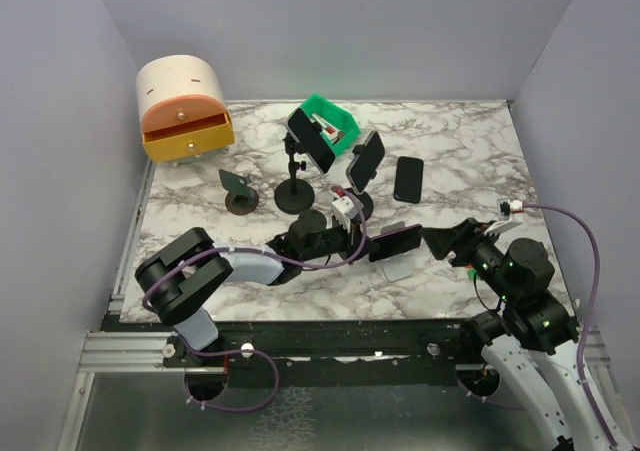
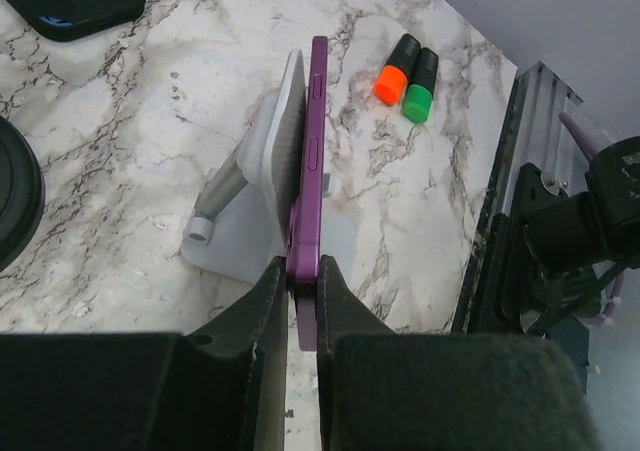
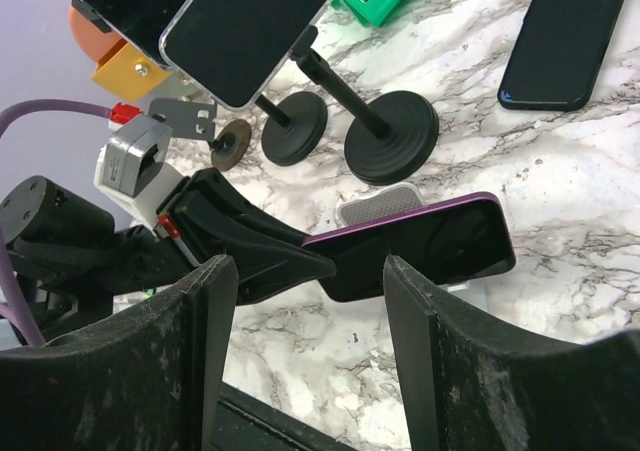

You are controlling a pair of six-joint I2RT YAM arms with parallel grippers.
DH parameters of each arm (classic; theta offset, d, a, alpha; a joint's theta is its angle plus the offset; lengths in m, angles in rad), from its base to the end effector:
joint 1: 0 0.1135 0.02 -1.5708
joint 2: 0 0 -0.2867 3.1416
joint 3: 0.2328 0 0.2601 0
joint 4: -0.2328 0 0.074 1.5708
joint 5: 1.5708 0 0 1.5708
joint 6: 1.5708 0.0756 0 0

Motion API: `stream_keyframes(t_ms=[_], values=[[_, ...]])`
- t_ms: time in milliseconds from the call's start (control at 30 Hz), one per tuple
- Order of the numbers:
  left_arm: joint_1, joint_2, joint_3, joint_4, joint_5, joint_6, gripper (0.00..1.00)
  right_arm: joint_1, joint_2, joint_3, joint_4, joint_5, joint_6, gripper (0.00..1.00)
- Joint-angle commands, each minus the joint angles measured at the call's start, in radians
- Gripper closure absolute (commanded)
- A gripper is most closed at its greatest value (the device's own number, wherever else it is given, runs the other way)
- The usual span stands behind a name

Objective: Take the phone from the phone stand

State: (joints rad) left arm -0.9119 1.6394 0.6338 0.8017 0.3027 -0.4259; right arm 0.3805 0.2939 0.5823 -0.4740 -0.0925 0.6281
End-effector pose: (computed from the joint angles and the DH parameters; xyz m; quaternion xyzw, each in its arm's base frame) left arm 0.2081 -0.3056 0.1883 0.2769 0.7211 -0.4788 0.4172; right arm 0.1068 0.0503 0.2985 0.0656 0.7665 0.3394 0.5413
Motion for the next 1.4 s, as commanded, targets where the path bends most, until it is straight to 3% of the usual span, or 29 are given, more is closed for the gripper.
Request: stream_keyframes(t_ms=[0,533,767,1100,1267,1367], values=[[-0.002,-0.079,-0.012,0.042,0.016,-0.001,1.00,0.006,-0.013,0.011,-0.030,0.017,0.005,0.35],[-0.010,-0.345,-0.126,0.030,0.001,-0.004,1.00,0.006,-0.002,0.060,-0.037,0.022,-0.042,0.35],[-0.010,-0.564,-0.159,-0.139,0.016,0.033,1.00,0.006,0.061,0.205,-0.052,0.005,-0.213,0.35],[-0.010,-0.909,0.016,-0.726,0.189,0.232,1.00,0.113,0.288,0.401,-0.015,-0.340,-0.463,0.34],[-0.010,-1.017,0.029,-0.867,0.243,0.278,1.00,0.212,0.444,0.528,-0.024,-0.642,-0.495,0.34],[-0.010,-1.065,0.031,-0.910,0.272,0.288,1.00,0.274,0.521,0.584,-0.053,-0.723,-0.509,0.34]])
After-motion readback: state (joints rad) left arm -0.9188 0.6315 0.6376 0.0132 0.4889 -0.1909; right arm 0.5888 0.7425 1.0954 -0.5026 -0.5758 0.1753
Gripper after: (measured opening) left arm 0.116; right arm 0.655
